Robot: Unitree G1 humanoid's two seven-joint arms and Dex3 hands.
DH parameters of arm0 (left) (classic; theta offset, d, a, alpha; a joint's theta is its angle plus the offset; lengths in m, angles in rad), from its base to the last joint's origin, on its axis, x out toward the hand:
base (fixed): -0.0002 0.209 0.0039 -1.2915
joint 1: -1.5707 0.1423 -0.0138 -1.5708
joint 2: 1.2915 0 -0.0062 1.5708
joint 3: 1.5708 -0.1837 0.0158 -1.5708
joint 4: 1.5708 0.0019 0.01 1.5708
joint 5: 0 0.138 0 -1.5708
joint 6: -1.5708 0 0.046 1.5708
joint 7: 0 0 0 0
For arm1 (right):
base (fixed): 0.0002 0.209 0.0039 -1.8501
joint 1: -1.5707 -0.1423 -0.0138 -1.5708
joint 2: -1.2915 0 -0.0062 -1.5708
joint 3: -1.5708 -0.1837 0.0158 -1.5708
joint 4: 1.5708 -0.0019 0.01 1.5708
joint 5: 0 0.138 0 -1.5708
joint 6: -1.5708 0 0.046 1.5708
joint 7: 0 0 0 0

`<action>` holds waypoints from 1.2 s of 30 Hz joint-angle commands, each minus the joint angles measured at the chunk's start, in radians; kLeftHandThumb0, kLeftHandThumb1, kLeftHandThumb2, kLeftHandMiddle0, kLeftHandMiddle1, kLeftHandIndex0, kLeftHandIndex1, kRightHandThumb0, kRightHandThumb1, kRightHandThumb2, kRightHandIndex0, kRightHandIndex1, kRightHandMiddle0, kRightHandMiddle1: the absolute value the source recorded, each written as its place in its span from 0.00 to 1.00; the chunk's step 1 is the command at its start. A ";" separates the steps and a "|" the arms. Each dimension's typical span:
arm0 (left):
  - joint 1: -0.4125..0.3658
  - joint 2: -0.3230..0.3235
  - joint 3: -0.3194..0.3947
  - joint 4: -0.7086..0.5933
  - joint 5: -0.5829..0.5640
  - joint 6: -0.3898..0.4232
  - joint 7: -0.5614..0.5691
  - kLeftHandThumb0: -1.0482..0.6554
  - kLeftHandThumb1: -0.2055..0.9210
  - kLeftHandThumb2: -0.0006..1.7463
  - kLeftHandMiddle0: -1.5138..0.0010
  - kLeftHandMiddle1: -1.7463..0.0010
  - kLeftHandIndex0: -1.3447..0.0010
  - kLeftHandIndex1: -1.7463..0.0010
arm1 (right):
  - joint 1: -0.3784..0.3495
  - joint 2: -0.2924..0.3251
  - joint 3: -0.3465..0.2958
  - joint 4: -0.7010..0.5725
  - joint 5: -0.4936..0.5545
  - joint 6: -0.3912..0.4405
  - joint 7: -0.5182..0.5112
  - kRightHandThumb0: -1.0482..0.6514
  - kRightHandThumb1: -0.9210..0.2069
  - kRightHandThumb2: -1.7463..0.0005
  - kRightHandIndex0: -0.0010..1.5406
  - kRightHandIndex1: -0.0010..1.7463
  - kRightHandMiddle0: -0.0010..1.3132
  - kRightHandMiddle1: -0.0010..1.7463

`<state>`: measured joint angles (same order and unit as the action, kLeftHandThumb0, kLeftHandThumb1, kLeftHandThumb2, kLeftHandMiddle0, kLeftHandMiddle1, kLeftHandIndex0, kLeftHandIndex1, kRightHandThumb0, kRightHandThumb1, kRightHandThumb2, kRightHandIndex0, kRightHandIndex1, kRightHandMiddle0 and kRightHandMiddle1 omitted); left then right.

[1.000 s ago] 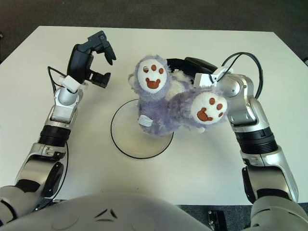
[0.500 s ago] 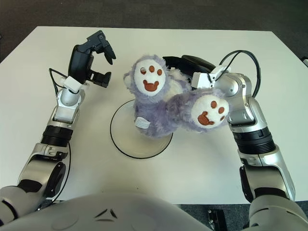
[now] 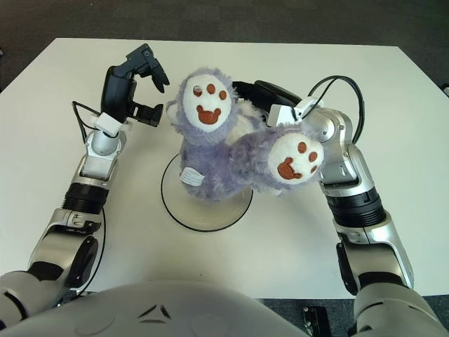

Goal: Put the doll into the plate.

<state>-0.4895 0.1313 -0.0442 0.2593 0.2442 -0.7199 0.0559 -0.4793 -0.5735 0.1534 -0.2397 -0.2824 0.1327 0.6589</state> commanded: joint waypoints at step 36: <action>-0.013 -0.009 -0.004 0.008 0.010 -0.010 0.017 0.61 0.13 1.00 0.41 0.00 0.51 0.00 | -0.051 0.055 0.103 0.008 -0.056 0.081 0.007 0.62 0.89 0.00 0.59 0.96 0.54 1.00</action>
<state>-0.4909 0.1173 -0.0469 0.2747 0.2451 -0.7269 0.0657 -0.5079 -0.5157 0.2500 -0.2339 -0.3289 0.2042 0.6614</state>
